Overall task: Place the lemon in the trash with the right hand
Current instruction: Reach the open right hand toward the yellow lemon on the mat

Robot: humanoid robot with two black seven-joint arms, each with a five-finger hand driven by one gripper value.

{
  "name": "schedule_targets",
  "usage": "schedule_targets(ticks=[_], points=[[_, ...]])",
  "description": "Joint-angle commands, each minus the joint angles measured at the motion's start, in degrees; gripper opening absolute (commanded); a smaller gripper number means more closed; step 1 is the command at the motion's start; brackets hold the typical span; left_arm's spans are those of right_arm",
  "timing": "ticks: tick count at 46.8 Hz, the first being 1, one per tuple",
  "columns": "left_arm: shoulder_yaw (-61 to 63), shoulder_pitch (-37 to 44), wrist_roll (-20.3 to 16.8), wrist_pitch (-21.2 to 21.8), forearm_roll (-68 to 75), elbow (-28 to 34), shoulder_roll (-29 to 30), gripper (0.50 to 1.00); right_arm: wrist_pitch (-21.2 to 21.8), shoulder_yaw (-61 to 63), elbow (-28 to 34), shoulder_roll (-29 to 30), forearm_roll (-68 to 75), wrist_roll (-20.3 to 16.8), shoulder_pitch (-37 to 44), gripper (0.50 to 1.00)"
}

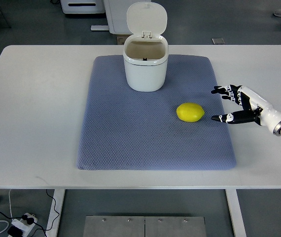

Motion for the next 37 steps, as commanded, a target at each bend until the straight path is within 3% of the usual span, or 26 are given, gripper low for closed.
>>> schedule_targets(ticks=[1, 14, 25, 37], points=[[0.0, 0.0, 0.0, 0.0, 0.07, 0.0, 0.0, 1.0, -0.68, -0.26, -0.27, 1.37, -0.1, -0.01, 0.31, 0.912], [0.0, 0.0, 0.0, 0.0, -0.02, 0.0, 0.0, 1.0, -2.52, -3.42, -1.86, 3.22, -0.19, -0.01, 2.16, 0.92], [0.0, 0.0, 0.0, 0.0, -0.02, 0.0, 0.0, 1.0, -4.2, -5.88, -3.88, 6.29, -0.19, -0.01, 2.42, 0.96], [0.0, 0.0, 0.0, 0.0, -0.02, 0.0, 0.0, 1.0, -5.43, -6.14, -6.43, 9.19, -0.37, -0.1, 2.42, 0.96]])
